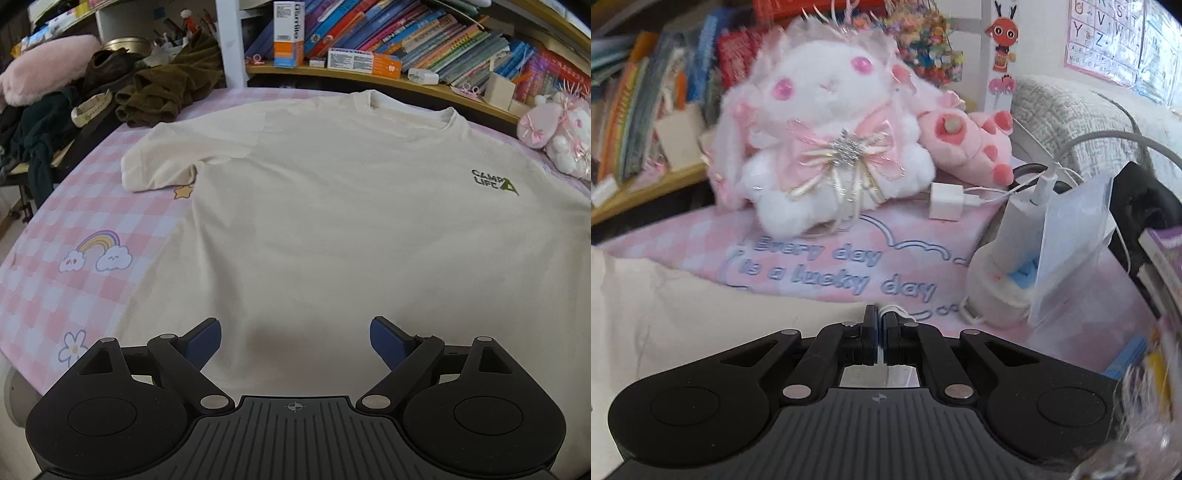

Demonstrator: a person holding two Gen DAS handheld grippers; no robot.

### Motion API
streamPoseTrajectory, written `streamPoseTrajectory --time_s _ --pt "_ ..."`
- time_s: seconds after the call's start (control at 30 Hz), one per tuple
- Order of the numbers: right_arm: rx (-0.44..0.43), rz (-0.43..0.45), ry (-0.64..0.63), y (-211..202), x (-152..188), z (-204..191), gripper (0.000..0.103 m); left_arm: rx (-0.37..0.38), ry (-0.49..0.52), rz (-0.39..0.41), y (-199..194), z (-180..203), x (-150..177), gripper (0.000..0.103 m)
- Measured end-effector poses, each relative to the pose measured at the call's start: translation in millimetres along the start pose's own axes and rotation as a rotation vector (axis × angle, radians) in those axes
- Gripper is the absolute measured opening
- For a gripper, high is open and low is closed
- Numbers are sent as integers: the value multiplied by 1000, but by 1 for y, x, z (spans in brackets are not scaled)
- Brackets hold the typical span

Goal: Fold clothes

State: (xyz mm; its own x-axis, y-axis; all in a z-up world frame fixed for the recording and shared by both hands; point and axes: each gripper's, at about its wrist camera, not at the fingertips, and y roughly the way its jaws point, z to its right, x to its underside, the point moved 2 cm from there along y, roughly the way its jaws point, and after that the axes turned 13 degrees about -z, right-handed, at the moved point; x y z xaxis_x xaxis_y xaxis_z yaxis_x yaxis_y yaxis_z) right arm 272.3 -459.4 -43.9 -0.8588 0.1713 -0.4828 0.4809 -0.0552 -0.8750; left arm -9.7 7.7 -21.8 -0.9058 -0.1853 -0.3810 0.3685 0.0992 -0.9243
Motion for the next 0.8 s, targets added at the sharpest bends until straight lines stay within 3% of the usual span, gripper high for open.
streamPoseTrajectory --time_s 0.13,0.17,0.2,0.27,0.53,0.63,0.7,0.8 --pt "11 -24 -72 -3 -1 -3 8 7 9 -1 2 2 -2 90" --pt "5 -26 -71 -7 1 -4 19 9 9 0 3 2 -2 90" --pt "6 -20 -67 -12 5 -5 37 11 6 2 4 1 -3 90" --pt "10 2 -63 -26 17 -8 46 15 -5 4 6 -2 -6 90" --pt "-49 77 -95 -86 77 -35 43 25 -88 43 8 -28 -27 90" --pt "-138 23 -145 -88 96 -54 32 28 -151 56 9 -48 -34 90" --pt "-162 -23 -150 -80 103 -61 19 33 -202 67 7 -63 -38 90" --pt "-149 -49 -77 -67 100 -54 15 45 -267 90 5 -89 -44 90"
